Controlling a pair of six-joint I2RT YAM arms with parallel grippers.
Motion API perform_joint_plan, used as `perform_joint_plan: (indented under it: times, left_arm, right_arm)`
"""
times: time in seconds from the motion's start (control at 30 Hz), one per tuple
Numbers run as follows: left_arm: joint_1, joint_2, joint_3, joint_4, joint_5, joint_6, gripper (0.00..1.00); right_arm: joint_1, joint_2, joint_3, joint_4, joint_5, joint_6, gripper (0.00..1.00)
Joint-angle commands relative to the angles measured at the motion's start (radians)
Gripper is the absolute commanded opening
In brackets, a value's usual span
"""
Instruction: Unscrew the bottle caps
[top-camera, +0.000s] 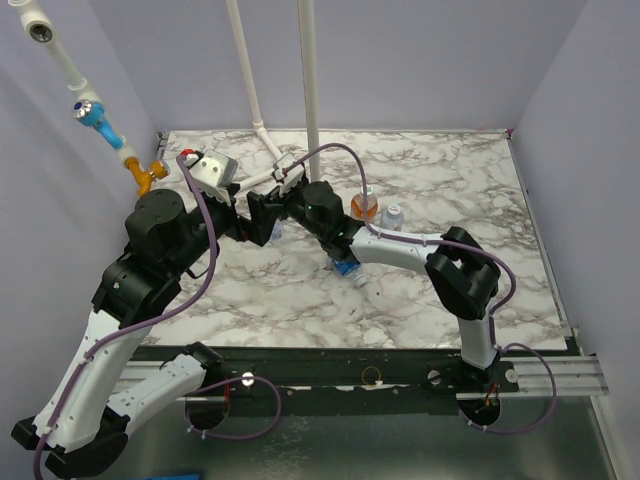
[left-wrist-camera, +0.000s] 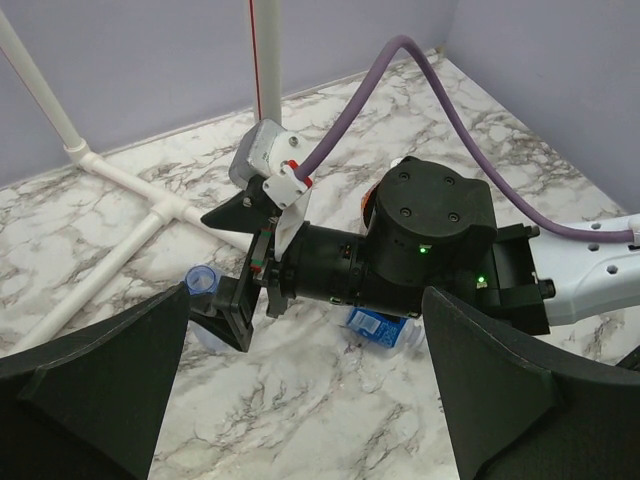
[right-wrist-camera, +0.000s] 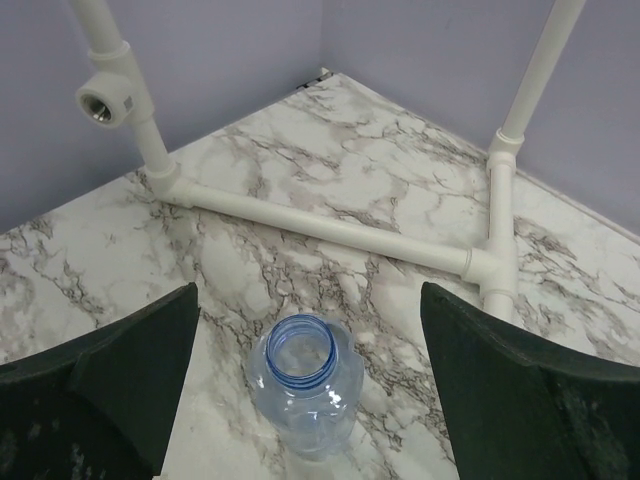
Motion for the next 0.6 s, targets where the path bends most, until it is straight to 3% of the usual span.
perform_joint_plan:
  times: [0.0,0.37,0.57]
  left_arm:
    - [0.005,-0.009,-0.009,0.010,0.021,-0.009,0.99]
    - [0.005,-0.005,-0.020,0.010,0.031,-0.005,0.99]
    - [0.005,-0.006,-0.026,0.011,0.043,0.002,0.99]
  right_arm:
    - [0.007,-0.082,-0.042,-0.016,-0.032,0.021,0.95]
    - [0.040,-0.320,-0.293,-0.094,-0.035,0.098,1.00]
    - [0.059,-0.483,-0.498,-0.184,0.046,0.187,1.00]
